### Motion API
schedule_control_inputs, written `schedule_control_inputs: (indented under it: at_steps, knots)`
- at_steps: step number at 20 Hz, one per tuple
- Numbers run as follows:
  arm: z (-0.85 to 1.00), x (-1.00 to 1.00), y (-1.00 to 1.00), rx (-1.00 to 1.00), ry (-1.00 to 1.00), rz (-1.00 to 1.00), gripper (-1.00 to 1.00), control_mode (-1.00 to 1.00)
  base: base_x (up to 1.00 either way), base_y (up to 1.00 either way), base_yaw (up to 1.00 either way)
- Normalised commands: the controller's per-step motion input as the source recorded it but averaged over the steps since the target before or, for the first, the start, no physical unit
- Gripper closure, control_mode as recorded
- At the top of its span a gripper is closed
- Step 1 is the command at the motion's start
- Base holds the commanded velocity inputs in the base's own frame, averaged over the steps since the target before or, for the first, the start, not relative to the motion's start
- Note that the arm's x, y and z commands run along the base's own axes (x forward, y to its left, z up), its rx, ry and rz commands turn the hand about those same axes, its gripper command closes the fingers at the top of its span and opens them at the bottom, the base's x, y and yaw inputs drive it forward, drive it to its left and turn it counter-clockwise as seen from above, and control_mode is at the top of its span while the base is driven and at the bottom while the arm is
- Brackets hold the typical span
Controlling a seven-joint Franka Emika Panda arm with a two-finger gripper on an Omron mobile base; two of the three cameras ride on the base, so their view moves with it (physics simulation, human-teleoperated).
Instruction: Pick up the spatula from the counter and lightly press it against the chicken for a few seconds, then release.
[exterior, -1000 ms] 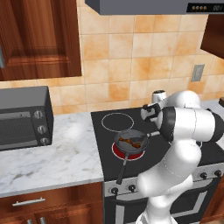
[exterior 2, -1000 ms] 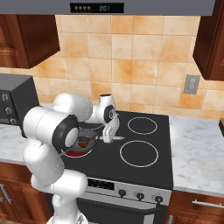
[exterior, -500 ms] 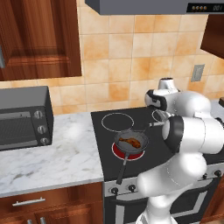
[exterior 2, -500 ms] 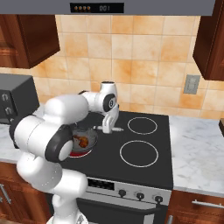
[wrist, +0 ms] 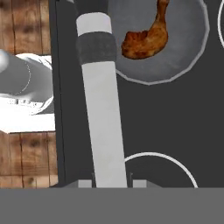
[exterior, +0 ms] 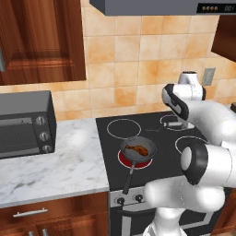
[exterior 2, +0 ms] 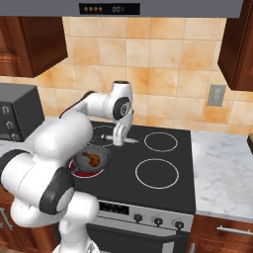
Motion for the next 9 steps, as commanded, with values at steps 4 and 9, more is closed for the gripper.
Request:
schedule_control_inputs:
  at_steps: [4, 9]
  knots:
    - [0.44, -0.55, 0.01, 0.09, -0.06, 0.00, 1.00, -1.00, 0.00, 0.00, 0.00]
    - [0.47, -0.59, 0.05, 0.08, -0.08, 0.00, 1.00, -1.00, 0.00, 0.00, 0.00]
